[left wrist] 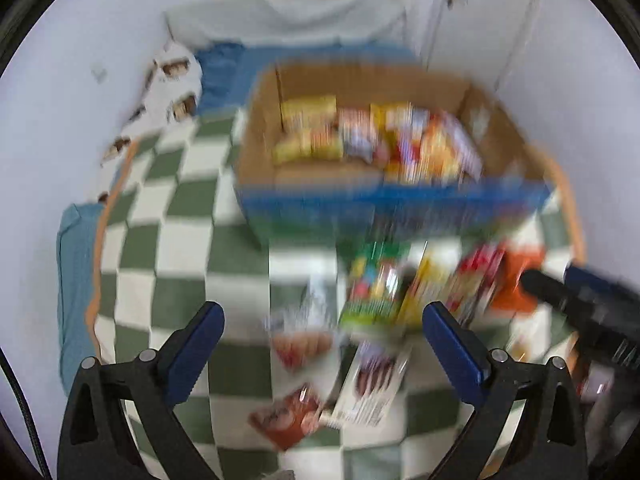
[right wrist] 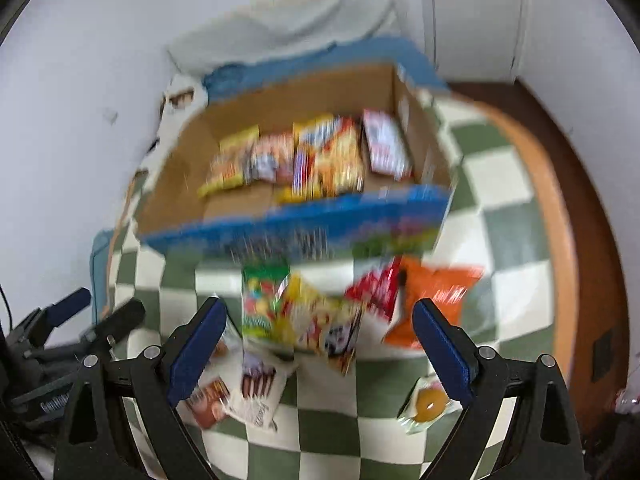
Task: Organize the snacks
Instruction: 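Grasp the Franzzi cookie pack with left tool while right tool grasps the yellow GUOBA bag, then carry the cookie pack and GUOBA bag with both tools over the box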
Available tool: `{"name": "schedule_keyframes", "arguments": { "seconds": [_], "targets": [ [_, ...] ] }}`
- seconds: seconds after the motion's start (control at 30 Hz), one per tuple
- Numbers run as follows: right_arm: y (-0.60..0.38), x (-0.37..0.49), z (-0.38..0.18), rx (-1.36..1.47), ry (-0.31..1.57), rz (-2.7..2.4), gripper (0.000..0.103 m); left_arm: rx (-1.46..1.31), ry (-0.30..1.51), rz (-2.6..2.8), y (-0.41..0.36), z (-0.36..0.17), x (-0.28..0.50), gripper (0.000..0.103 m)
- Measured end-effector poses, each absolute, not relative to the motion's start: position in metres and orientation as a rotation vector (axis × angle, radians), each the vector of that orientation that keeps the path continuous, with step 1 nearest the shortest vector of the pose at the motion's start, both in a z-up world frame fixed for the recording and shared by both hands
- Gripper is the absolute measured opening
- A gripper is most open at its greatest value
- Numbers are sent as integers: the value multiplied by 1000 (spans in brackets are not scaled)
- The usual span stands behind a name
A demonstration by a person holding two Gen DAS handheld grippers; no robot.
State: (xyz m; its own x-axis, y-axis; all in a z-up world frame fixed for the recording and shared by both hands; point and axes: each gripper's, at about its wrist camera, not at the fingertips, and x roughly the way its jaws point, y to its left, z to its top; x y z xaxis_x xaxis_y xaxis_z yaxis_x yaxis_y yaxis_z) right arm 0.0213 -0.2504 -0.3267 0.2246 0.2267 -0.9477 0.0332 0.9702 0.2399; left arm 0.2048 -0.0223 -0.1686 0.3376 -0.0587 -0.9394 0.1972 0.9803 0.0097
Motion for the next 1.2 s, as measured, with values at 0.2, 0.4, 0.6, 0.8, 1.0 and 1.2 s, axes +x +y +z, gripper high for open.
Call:
{"name": "schedule_keyframes", "arguments": {
  "seconds": [0.2,0.4,0.6,0.8,1.0,1.2],
  "targets": [
    [-238,15,-362,65,1385,228,95,251,1434,-228,-49,-263,177,102],
    [-207,32,-383,-263,1409,353,89,282,1548,-268,-72,-321,166,91],
    [-190,37,-390,-409,1424,424,89,164,1550,-213,-55,-330,154,61],
    [-155,31,-420,-607,1468,516,89,-29,1568,-96,-18,-331,146,61],
    [-159,36,-451,-543,1577,404,68,-49,1574,-79,-17,-335,144,61],
    [-221,18,-445,68,1758,295,61,-130,1606,-103,-18,-332,146,61]
  ]
}}
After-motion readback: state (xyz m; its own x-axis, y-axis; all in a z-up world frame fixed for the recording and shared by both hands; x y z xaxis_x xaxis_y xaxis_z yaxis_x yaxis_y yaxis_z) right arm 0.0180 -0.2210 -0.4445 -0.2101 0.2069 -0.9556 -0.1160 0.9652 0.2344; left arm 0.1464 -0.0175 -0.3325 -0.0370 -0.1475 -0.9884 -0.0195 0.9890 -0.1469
